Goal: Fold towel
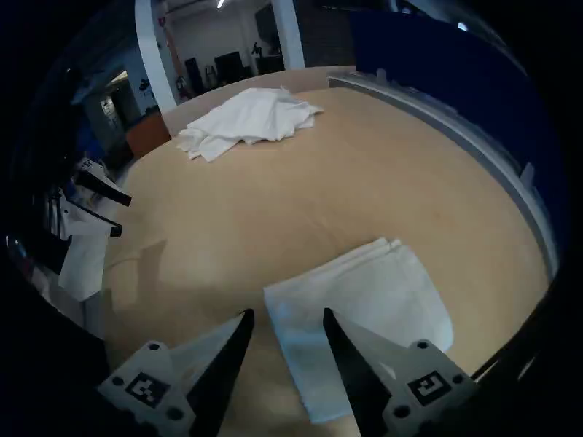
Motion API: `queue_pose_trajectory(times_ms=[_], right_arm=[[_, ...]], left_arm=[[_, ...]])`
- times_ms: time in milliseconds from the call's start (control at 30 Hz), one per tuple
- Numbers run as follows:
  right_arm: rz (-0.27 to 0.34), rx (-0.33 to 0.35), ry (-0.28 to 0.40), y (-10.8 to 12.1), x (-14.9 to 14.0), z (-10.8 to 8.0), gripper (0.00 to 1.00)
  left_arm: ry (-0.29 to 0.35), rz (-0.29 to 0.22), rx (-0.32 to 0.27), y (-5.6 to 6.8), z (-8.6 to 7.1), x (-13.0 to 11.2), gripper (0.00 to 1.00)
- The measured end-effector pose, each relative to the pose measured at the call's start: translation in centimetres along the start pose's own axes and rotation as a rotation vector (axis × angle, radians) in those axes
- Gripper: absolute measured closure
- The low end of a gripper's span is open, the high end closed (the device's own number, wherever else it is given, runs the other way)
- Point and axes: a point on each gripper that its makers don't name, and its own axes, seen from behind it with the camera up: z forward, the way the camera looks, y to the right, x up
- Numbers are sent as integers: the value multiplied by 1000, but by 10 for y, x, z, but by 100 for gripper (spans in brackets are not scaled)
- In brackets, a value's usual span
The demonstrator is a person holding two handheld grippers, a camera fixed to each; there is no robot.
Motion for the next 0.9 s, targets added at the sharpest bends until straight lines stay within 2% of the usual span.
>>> queue_pose_trajectory(times_ms=[133,200,400,567,900], right_arm=[[4,-28,14,4,1,-4,5],[11,-43,21,6,2,-6,0],[49,-73,45,11,2,-10,0],[69,-106,40,16,-3,-14,0],[165,-213,13,20,-35,-26,0]], left_arm=[[-1,-1,1,-1,-1,-1,4],[0,-1,2,-2,-2,-1,4],[2,-2,-3,-1,-4,1,4],[3,4,-8,1,-3,3,4],[1,15,-14,4,1,4,4]])
